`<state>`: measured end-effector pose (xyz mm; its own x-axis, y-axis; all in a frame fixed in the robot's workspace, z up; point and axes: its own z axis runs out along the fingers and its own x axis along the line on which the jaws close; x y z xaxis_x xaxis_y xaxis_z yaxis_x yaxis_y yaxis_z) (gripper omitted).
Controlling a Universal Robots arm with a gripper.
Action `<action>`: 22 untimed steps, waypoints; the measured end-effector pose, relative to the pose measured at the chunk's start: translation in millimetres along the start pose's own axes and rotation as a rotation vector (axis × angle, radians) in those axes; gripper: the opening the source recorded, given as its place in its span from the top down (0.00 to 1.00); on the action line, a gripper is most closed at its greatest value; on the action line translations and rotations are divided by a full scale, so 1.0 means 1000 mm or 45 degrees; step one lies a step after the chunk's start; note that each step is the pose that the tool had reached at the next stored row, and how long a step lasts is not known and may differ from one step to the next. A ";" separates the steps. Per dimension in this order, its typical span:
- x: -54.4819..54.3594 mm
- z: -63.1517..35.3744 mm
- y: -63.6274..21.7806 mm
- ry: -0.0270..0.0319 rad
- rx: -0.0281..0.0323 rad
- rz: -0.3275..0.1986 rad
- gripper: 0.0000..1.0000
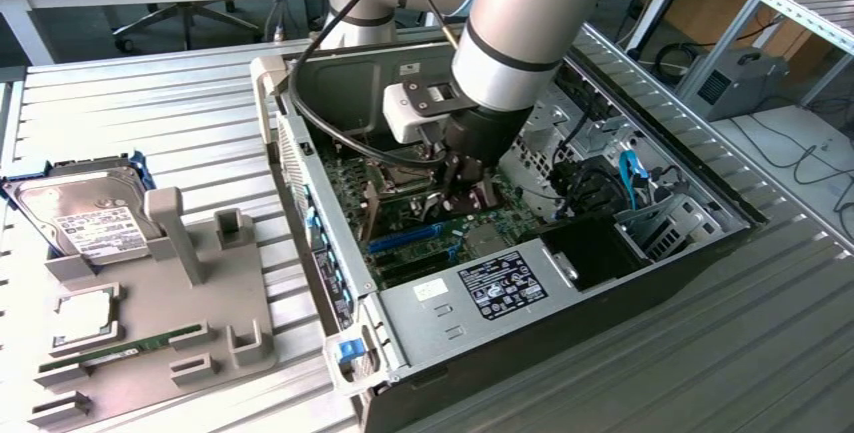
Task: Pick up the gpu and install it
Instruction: 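Insert the gpu into the slot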
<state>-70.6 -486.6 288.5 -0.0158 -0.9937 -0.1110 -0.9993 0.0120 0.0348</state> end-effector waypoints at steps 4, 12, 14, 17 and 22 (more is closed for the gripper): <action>0.000 0.0015 0.0031 0.0002 0.0000 0.000 0.74; -0.013 0.0048 0.0061 0.0315 0.0003 0.001 0.74; -0.018 0.0055 0.0062 0.0527 0.0009 0.002 0.74; -0.022 0.0062 0.0065 0.0764 0.0011 0.003 0.74; -0.024 0.0073 0.0084 0.1213 0.0022 0.004 0.74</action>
<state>-78.9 -461.9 284.2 -0.0157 -0.9998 -0.0159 -0.9993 0.0152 0.0333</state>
